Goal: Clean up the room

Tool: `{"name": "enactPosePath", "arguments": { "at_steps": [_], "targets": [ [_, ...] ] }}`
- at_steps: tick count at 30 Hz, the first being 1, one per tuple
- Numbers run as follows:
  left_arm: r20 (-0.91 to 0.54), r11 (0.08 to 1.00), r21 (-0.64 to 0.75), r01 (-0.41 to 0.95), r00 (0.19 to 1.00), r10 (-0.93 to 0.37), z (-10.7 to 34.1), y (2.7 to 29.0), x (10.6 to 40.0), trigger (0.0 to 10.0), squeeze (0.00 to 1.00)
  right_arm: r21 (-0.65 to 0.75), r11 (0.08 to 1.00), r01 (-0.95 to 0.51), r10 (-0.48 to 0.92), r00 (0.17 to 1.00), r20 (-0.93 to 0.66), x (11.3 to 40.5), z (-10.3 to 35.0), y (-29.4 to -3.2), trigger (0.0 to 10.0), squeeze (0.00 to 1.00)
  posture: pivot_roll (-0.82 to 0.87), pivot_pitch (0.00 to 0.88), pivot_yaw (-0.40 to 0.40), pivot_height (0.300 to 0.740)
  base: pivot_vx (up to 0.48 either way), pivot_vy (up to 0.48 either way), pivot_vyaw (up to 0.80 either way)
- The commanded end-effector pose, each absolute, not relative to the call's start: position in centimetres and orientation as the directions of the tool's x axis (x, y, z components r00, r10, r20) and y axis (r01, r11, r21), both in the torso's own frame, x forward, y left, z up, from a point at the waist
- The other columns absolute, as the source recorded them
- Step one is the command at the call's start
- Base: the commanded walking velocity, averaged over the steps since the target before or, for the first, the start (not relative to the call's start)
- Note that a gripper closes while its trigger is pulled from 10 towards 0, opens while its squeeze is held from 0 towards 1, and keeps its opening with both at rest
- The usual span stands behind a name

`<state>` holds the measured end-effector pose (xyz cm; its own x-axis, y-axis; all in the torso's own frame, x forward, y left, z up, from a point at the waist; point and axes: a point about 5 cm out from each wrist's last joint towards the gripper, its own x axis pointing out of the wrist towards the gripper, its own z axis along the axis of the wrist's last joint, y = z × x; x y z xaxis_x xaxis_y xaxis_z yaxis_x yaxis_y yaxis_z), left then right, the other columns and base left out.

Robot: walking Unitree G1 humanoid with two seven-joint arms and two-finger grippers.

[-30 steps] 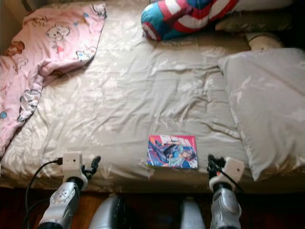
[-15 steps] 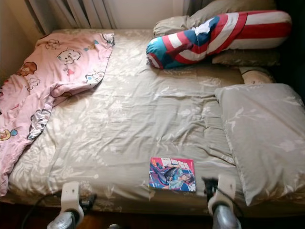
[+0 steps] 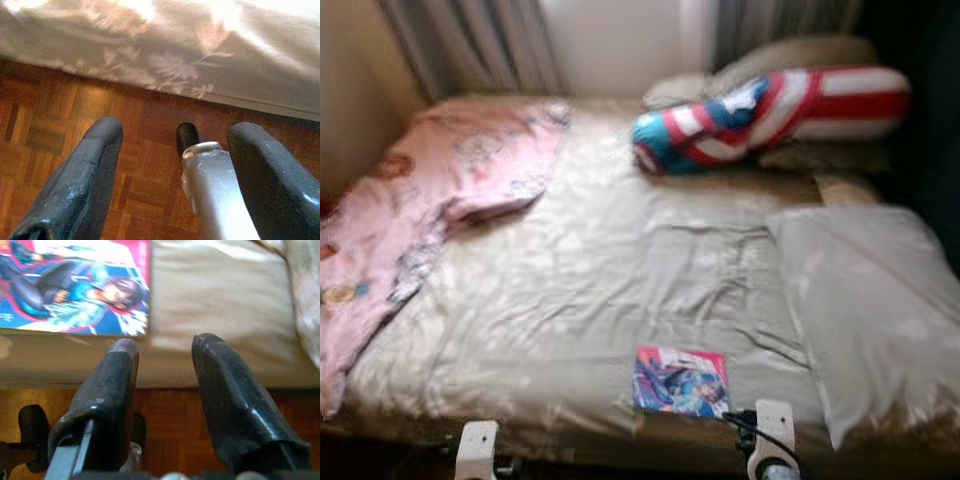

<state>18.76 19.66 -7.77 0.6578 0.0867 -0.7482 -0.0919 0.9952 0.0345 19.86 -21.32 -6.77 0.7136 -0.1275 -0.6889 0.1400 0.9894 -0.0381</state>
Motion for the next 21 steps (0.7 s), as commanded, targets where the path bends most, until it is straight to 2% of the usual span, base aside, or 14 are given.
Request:
{"name": "enactPosePath", "arguments": {
  "at_steps": [1,7,15,21],
  "targets": [
    [-0.78,0.994,0.053,-0.091,0.618,0.099,-8.3,20.2,17.6,10.0,0.0,-0.025,0.987,0.156,-0.126,0.679,-0.723,19.1,-7.4,-20.9,10.0,0.0,-0.13,0.052,0.031,0.74,0.0,0.0,0.0],
    [-0.803,0.995,0.061,-0.077,0.589,0.094,-8.7,20.2,17.0,10.0,0.0,-0.011,0.981,0.193,-0.137,0.65,-0.748,18.2,-8.0,-20.5,10.0,0.0,-0.13,0.067,0.036,0.74,0.0,0.092,0.0],
    [-0.816,0.995,0.066,-0.081,0.57,0.101,-8.8,20.4,16.9,10.0,0.0,-0.017,0.978,0.207,-0.143,0.611,-0.778,17.2,-8.5,-20.6,10.0,0.0,-0.13,0.085,0.039,0.74,0.0,0.369,0.0],
    [-0.814,0.995,0.068,-0.069,0.573,0.096,-8.5,19.8,17.7,10.0,0.0,-0.011,0.979,0.202,-0.138,0.624,-0.769,17.6,-8.3,-20.2,10.0,0.0,-0.13,0.089,0.041,0.74,0.0,0.473,0.0]
  ]
}}
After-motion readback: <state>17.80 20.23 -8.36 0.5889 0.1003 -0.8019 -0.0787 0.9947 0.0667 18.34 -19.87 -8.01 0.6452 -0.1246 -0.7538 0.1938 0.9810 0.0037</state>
